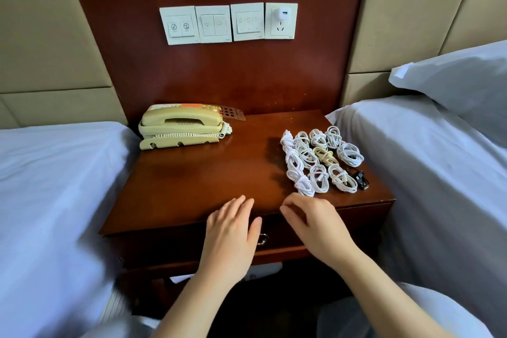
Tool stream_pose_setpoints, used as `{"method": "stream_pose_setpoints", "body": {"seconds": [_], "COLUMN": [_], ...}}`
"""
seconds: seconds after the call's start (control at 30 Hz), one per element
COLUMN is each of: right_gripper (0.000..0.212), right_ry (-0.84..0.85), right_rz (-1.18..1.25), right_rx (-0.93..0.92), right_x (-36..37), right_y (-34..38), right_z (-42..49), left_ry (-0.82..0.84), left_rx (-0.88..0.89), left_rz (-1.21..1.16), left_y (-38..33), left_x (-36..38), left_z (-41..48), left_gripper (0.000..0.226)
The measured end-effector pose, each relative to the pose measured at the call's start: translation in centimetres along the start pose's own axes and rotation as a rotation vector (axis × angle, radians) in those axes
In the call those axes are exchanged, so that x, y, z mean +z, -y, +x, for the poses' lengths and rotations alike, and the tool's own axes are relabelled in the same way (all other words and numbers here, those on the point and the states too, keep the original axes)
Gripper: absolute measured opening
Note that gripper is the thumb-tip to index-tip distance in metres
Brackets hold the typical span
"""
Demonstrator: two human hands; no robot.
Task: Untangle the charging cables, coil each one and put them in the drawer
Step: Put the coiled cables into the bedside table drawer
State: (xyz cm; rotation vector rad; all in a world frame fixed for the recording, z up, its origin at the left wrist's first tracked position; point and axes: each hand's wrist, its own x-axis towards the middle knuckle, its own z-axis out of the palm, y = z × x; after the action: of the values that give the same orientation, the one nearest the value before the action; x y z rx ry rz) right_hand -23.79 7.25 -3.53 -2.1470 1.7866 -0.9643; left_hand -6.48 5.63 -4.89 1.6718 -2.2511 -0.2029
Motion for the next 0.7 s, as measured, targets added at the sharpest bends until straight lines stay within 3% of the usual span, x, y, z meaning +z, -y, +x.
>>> {"method": "stream_pose_setpoints", "body": {"seconds": [0.13,0.3,0.47,0.6,0.7], "right_gripper": [0.013,0.031,0.037,0.025,0.019], "right_ry": [0.048,0.063,0.087,0.075,0.133], "right_rz": [0.235,0.571,0.537,0.471,0.627], "right_rx": [0.330,0.677,0.705,0.744,0.830], "right_x": [3.9,6.5,7.4,9.1,9.1], "right_y": [0.6,0.1,1.4,1.7,1.9], "right_z": [-2.7,-4.0,-2.8,-1.4,-1.2], "left_ry": [-0.010,-0.027,-0.008,0.029,0.060], "left_rx": [-0.104,-0.113,-0.064,-0.044,-0.035], "left_rz": [0.096,0.147,0.158,0.090,0.085], "left_y": [1.7,2.2,3.0,3.3,3.5], "left_x": [0.7,1.9,1.8,1.5,1.2], "left_z": [-2.5,-4.8,-5.4,-5.0,-4.9], "left_gripper": [0.055,0.064,0.069,0.068,0.068]}}
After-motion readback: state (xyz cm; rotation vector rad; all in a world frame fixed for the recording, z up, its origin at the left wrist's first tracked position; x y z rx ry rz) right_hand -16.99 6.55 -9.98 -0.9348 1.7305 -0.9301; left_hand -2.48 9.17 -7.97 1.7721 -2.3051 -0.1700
